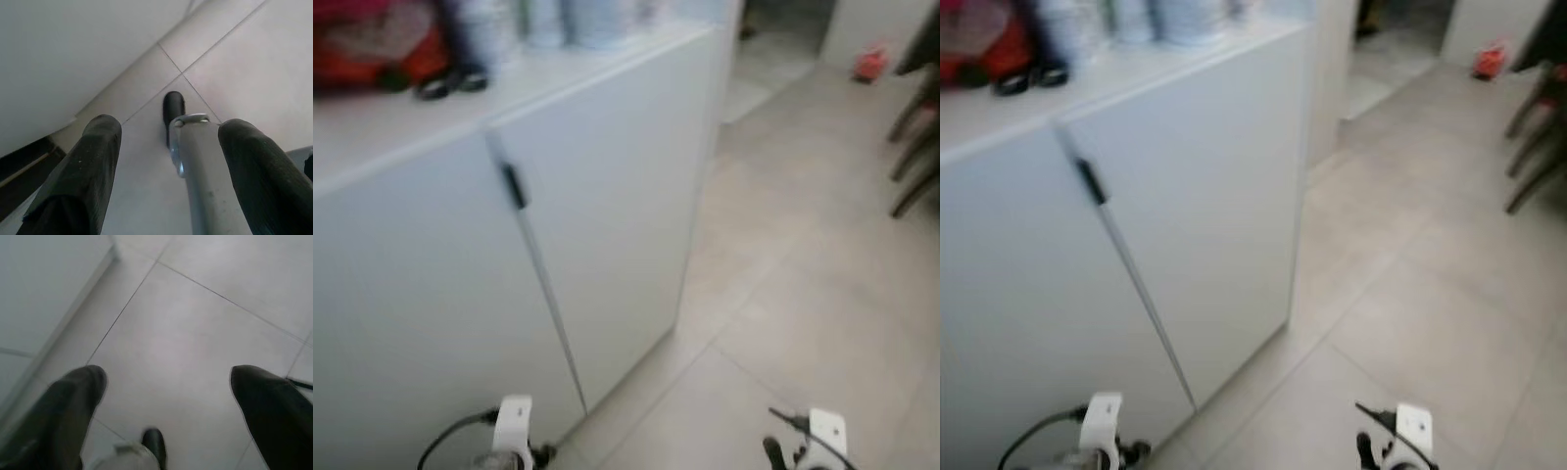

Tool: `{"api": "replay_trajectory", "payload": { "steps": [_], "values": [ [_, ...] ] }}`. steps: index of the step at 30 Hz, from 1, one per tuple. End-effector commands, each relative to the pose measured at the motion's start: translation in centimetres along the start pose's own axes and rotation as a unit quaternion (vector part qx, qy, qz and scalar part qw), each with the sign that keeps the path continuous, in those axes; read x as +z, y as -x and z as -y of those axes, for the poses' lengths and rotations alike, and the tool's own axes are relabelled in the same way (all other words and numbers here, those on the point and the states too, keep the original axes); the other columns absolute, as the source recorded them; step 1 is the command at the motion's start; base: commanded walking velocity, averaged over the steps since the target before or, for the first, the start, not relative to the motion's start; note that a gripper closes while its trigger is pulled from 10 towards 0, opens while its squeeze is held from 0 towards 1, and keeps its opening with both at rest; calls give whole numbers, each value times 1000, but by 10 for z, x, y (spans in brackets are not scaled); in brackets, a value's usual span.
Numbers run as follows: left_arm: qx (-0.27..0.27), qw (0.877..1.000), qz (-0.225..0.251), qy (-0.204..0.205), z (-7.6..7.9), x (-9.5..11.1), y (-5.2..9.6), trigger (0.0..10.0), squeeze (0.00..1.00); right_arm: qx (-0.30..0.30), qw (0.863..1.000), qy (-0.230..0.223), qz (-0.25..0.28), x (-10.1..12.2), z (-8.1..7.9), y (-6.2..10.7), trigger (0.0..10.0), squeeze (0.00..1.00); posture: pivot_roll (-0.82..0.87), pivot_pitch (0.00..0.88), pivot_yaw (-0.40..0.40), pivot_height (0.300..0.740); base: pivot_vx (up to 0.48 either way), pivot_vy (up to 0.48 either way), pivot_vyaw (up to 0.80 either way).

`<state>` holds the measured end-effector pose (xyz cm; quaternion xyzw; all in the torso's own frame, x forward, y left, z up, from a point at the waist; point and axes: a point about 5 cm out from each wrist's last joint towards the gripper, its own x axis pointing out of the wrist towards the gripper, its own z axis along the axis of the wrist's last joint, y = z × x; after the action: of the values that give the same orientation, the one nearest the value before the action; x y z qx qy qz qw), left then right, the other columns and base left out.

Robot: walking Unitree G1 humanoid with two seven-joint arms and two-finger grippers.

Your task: Restocking fridge

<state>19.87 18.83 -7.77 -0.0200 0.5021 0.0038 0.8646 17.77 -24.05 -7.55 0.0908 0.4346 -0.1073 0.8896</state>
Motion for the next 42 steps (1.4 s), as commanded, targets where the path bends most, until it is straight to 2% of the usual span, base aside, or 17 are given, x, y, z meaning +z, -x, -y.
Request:
{"api": "replay_trajectory", "payload": {
  "steps": [1,35,42],
  "values": [
    [-4,1000,2,-3,2,1,0,10000,0,-5,1000,0,-5,-3,4,1,10000,0,-157,0,34,740,0,0,800],
    [0,1000,3,10,0,1,0,10000,0,-2,1000,7,-10,-3,3,1,10000,0,-152,0,36,740,0,0,800],
    [1,1000,0,4,-1,2,0,10000,0,1,1000,-12,-13,-4,1,1,10000,0,-147,0,39,740,0,0,651]
  ]
}}
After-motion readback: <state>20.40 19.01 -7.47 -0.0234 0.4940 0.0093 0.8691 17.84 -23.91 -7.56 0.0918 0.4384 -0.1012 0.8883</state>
